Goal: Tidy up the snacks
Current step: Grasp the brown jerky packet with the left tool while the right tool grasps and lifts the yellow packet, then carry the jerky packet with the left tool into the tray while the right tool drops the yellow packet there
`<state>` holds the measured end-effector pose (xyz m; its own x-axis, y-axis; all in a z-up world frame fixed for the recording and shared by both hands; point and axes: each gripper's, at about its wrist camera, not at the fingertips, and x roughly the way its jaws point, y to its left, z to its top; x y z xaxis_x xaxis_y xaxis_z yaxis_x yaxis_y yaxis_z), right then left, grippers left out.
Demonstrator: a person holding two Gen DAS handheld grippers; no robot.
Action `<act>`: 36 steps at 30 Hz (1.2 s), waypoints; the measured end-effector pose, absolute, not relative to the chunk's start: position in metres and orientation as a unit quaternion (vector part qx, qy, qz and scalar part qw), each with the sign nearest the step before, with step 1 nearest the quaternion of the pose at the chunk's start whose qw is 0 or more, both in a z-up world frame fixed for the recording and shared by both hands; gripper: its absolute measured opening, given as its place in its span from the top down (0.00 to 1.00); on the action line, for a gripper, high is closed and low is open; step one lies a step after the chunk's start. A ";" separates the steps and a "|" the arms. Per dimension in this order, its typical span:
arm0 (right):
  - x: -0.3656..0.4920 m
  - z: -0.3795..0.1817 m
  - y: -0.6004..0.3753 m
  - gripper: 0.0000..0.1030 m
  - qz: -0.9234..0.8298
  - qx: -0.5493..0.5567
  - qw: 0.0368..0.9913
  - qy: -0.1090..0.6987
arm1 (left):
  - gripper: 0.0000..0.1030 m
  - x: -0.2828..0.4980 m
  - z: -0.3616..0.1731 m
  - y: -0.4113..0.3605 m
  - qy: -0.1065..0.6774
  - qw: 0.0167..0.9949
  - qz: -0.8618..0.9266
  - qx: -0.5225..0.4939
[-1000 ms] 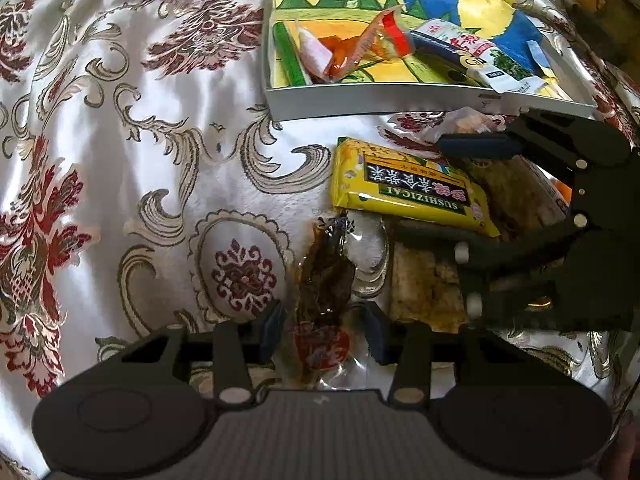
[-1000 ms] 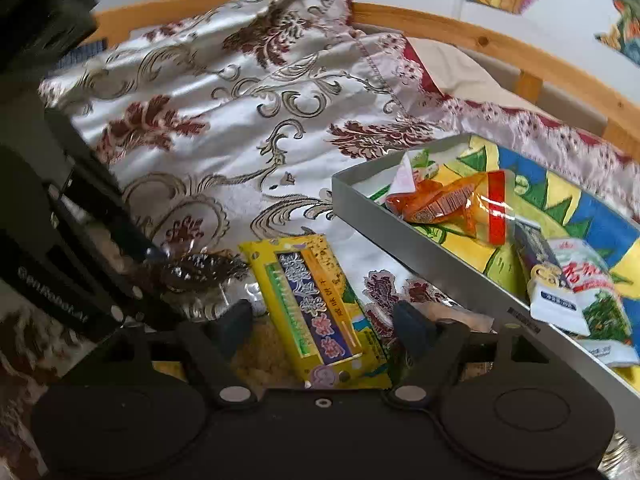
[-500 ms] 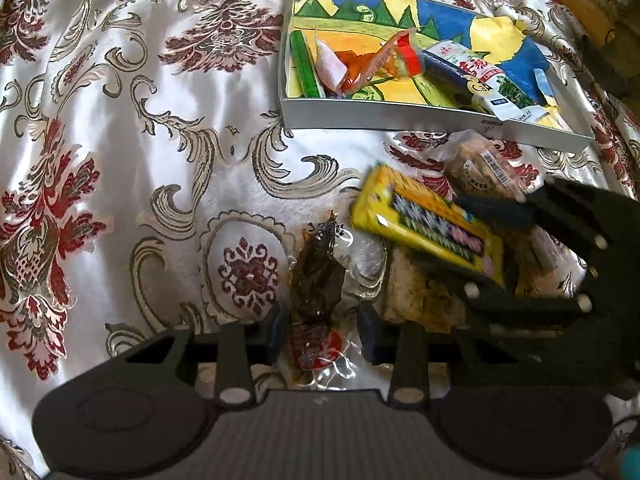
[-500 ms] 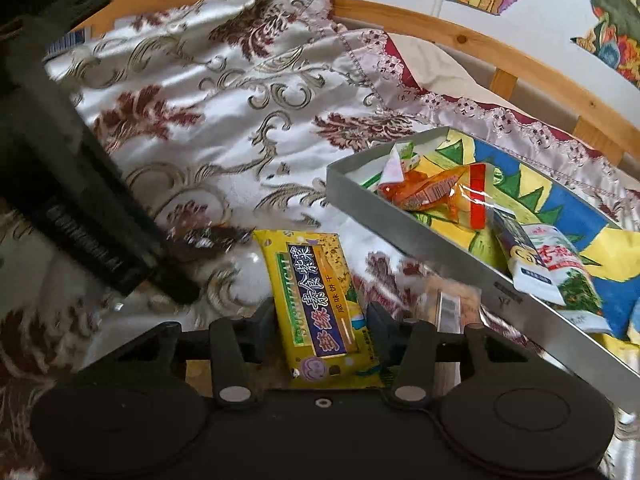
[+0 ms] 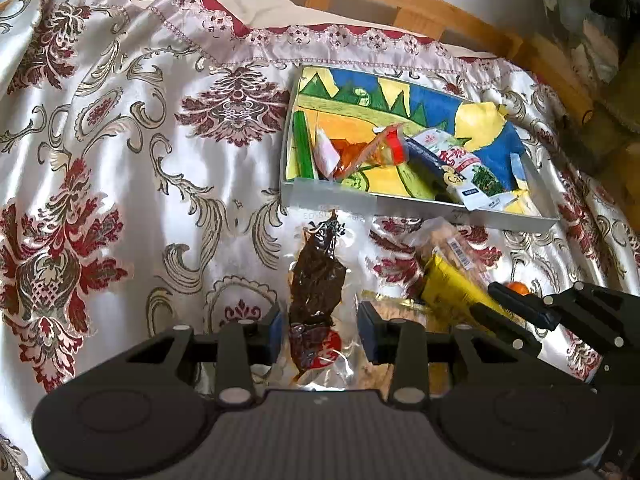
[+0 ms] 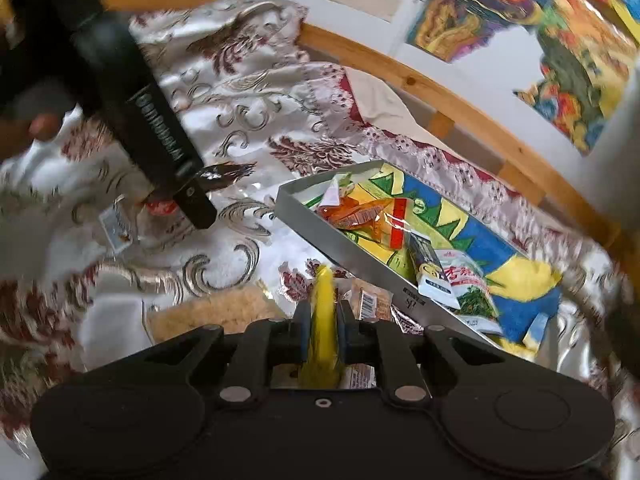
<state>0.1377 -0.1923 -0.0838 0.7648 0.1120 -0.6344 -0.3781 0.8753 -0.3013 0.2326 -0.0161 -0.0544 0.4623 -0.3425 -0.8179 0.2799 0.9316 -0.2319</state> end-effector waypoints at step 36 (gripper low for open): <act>0.143 -0.058 -0.219 0.89 0.053 -0.148 0.953 0.259 | 0.59 0.232 -0.043 -0.033 0.444 0.871 -0.200 -0.071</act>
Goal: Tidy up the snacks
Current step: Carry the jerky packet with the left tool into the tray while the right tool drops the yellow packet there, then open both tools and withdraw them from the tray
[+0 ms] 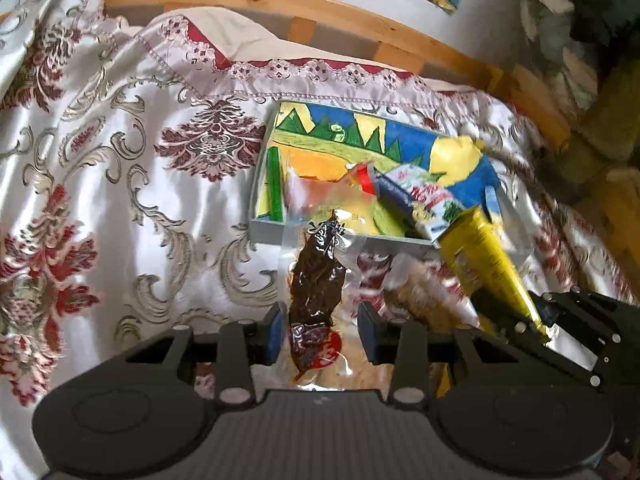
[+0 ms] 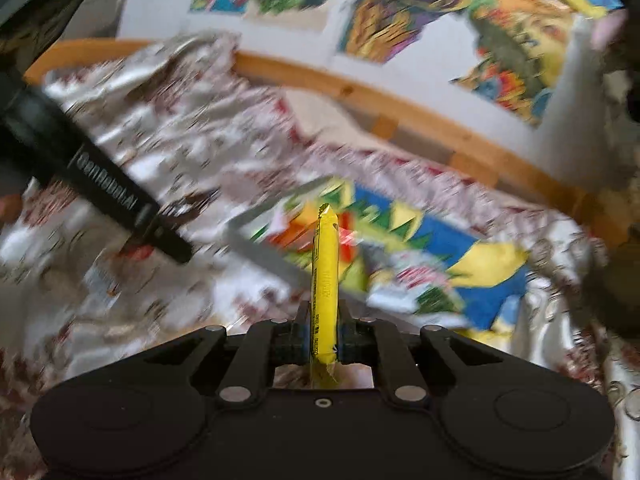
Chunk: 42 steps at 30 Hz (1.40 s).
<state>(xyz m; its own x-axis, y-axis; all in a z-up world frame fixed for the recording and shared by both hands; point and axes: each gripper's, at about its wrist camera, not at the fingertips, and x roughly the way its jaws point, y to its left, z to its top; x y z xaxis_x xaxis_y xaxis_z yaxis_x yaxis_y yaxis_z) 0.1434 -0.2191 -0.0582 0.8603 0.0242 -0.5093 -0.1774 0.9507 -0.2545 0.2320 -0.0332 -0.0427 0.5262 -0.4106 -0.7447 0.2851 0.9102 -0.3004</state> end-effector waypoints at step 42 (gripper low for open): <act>0.258 -0.104 -0.371 0.66 -0.129 0.075 0.948 0.282 | 0.46 0.384 -0.075 -0.224 0.470 0.863 -0.176 -0.062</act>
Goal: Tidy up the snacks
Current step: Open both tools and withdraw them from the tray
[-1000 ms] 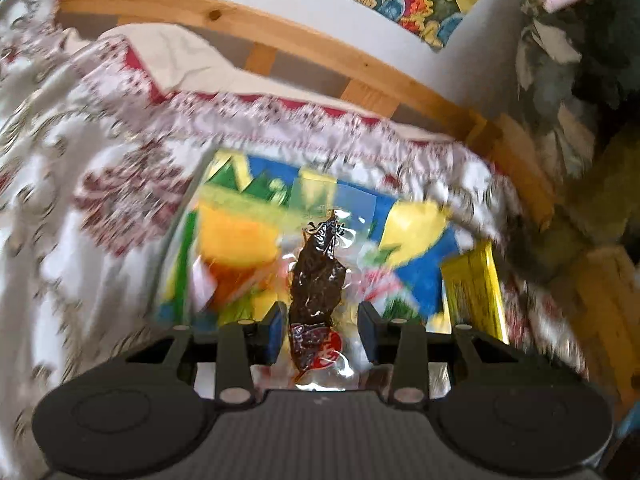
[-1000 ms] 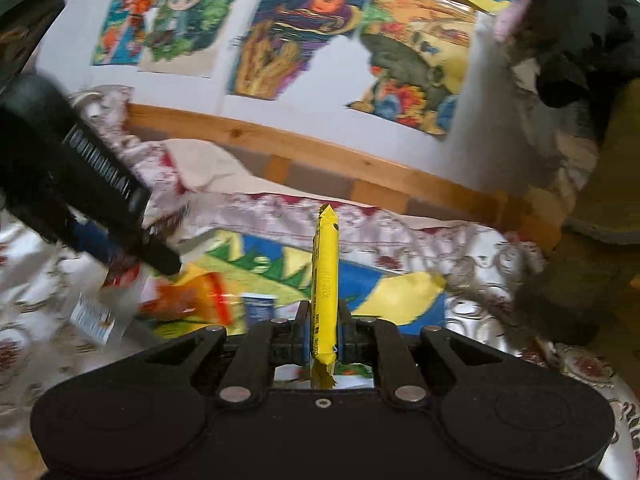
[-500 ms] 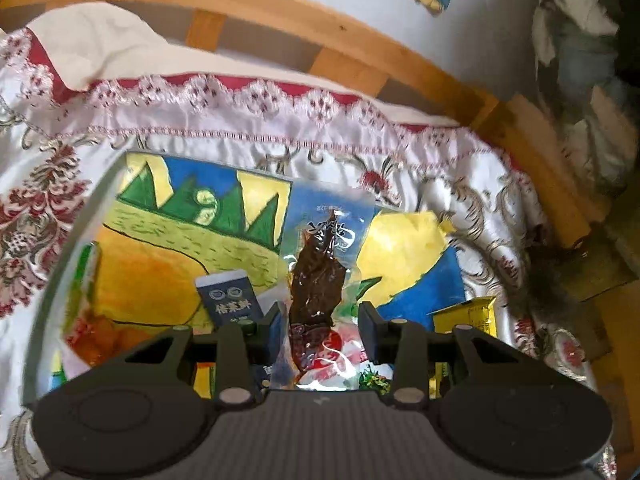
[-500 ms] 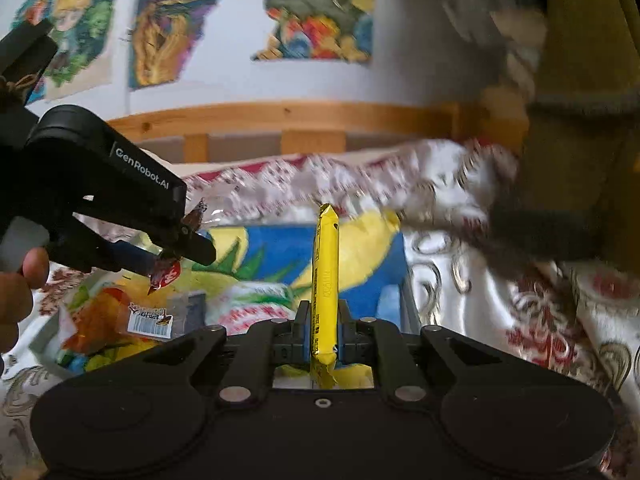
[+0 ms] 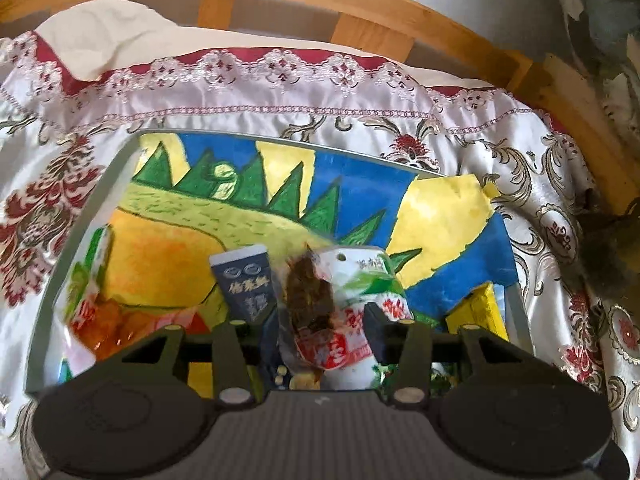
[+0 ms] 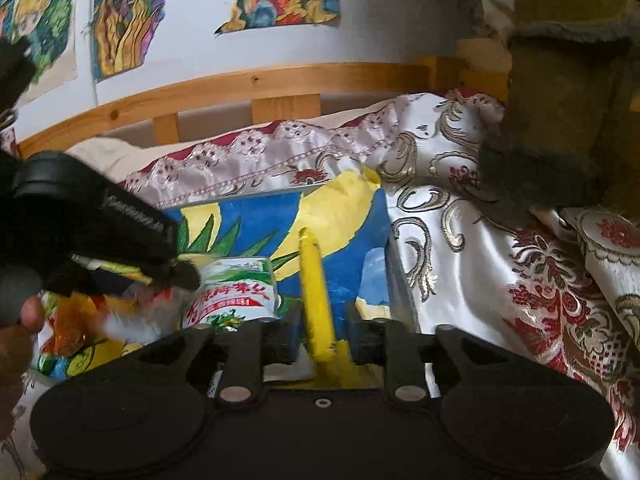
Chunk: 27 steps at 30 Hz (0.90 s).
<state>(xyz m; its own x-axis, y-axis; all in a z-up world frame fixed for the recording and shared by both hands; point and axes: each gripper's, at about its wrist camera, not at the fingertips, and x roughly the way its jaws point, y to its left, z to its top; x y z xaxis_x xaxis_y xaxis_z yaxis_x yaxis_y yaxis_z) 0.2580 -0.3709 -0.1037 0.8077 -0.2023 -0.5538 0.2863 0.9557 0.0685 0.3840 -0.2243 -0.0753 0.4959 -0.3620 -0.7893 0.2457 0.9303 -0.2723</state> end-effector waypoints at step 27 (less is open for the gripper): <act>0.081 -0.017 -0.309 0.01 -0.108 0.070 0.978 0.166 | 0.00 0.189 -0.003 -0.072 0.306 0.943 -0.123 -0.050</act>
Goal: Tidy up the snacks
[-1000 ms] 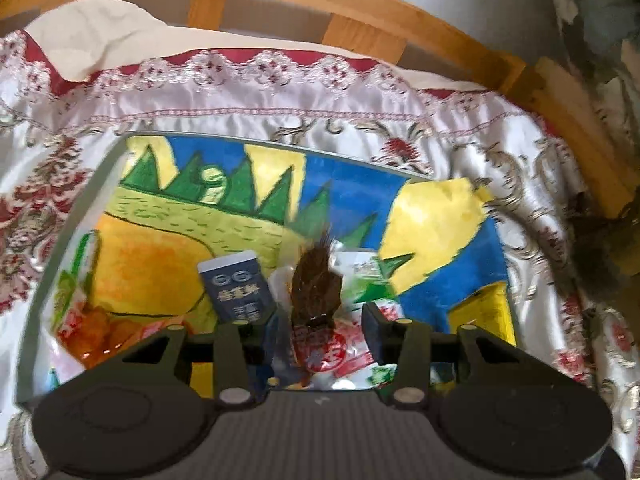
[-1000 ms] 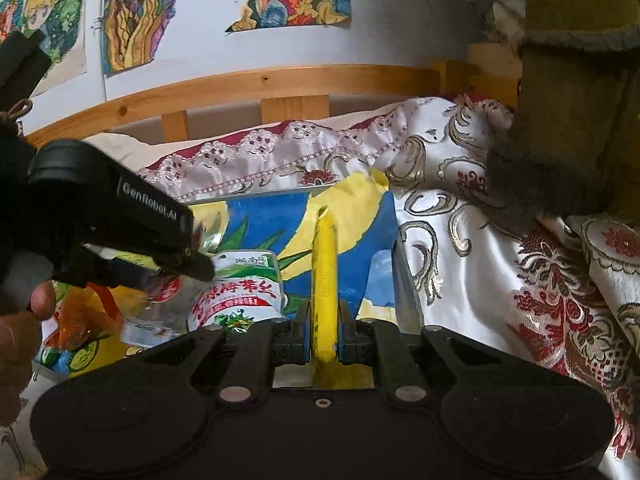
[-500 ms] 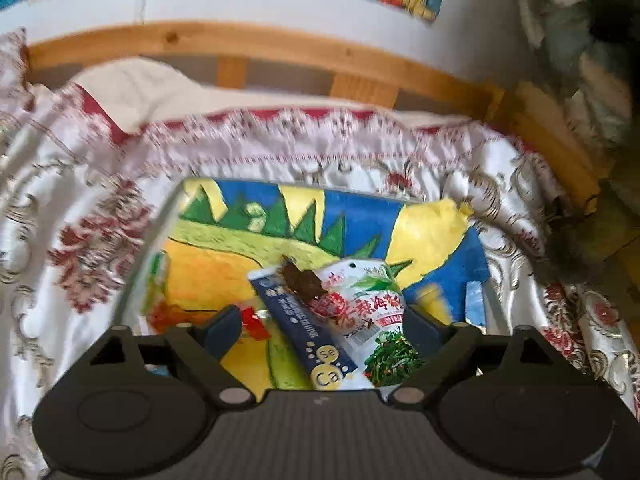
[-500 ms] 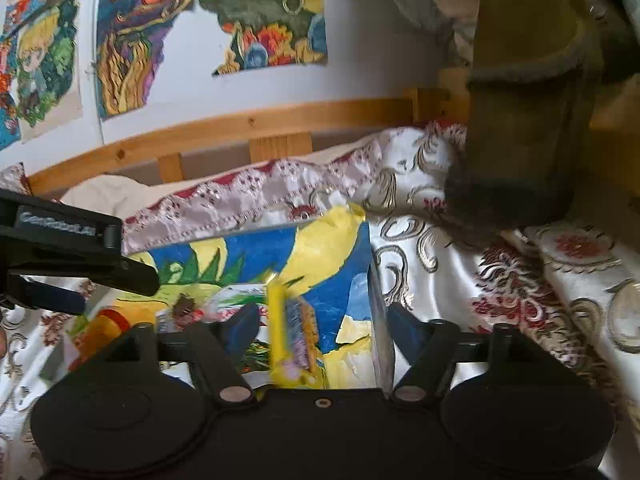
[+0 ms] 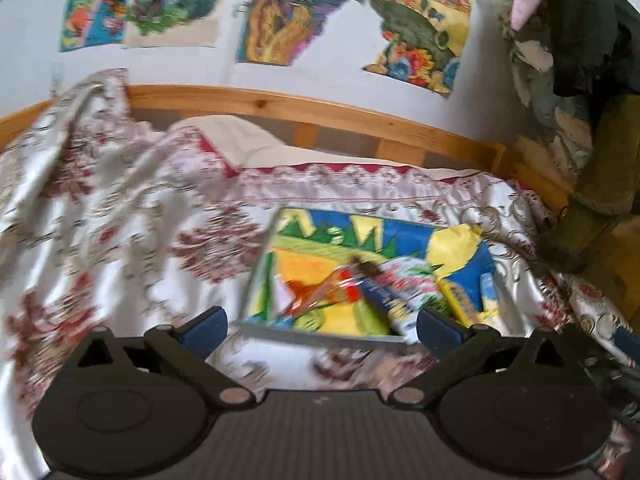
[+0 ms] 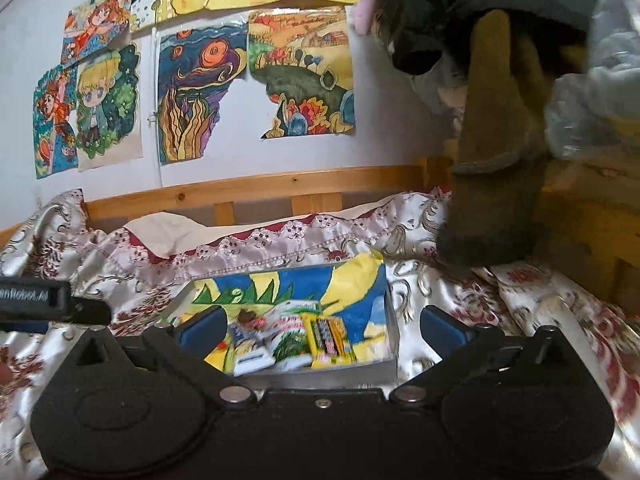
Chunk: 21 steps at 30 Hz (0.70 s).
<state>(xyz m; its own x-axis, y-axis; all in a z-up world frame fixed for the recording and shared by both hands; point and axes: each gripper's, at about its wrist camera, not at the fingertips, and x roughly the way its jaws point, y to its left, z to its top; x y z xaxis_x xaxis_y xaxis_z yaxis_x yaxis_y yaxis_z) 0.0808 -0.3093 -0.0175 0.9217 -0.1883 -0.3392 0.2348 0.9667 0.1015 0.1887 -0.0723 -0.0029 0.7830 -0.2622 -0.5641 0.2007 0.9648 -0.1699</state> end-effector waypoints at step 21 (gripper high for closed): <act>-0.020 -0.007 -0.267 0.01 -0.085 0.102 0.966 0.222 | 0.00 0.066 -0.006 -0.011 0.355 0.934 -0.044 0.022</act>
<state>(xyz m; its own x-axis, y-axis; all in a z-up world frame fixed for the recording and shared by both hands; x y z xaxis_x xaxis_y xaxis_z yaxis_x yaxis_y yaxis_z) -0.0200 -0.2674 -0.0069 0.8873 -0.1191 -0.4456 0.2091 0.9650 0.1585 0.0660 -0.0107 -0.0058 0.7443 -0.0660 -0.6645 0.0975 0.9952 0.0103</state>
